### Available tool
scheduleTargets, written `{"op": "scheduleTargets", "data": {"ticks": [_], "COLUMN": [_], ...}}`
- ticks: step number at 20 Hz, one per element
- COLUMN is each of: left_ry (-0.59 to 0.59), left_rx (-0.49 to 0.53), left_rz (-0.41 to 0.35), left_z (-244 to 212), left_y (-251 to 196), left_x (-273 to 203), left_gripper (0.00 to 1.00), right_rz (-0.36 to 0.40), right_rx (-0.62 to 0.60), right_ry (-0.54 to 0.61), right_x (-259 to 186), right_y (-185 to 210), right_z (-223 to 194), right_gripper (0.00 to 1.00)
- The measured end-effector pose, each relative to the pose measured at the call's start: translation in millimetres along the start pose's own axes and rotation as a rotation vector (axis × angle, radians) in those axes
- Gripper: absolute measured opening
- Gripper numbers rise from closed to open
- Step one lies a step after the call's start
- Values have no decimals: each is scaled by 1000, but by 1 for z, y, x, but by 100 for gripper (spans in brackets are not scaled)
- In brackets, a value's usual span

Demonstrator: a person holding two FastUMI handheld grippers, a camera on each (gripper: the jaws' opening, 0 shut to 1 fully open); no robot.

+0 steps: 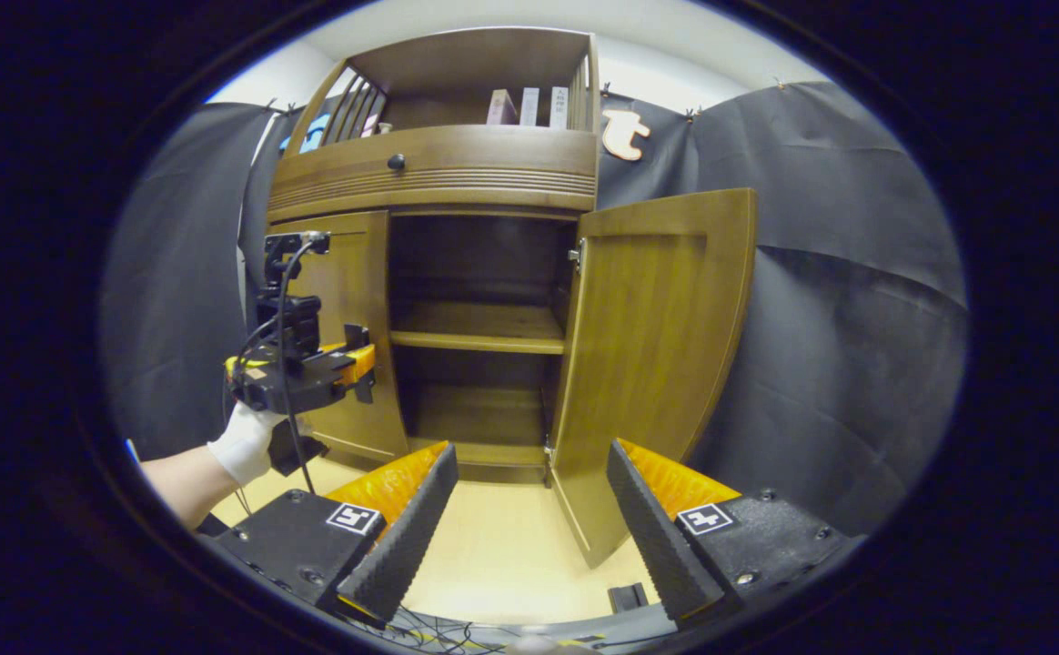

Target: Open the right door of the double-door shoe cabinet with the right hand, and open the left door with the left hand.

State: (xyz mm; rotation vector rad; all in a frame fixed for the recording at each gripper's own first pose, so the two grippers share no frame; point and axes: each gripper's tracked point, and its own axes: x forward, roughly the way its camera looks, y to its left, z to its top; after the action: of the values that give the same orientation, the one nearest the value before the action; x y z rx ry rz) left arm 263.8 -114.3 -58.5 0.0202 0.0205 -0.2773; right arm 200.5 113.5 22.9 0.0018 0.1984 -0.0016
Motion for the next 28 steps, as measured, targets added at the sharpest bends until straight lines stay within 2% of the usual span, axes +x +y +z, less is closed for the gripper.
{"op": "scheduleTargets", "data": {"ticks": [5,14,22,28], "left_ry": [-5,9,21,-4], "left_rx": [-15,-25,-35,-18], "left_rz": [-25,60,137,142], "left_z": [-7,-15,-18,-10], "left_y": [5,44,81,97], "left_x": [-54,-147,-189,-207], "left_gripper": [23,23,22,22], "right_rz": [18,74,131,163], "right_rx": [14,12,-2,-8], "right_ry": [10,16,37,46], "right_x": [-3,-7,-6,-4], "right_y": [3,24,52,68], "right_z": [-8,-12,-20,-22], "right_gripper": [100,100,100,100]}}
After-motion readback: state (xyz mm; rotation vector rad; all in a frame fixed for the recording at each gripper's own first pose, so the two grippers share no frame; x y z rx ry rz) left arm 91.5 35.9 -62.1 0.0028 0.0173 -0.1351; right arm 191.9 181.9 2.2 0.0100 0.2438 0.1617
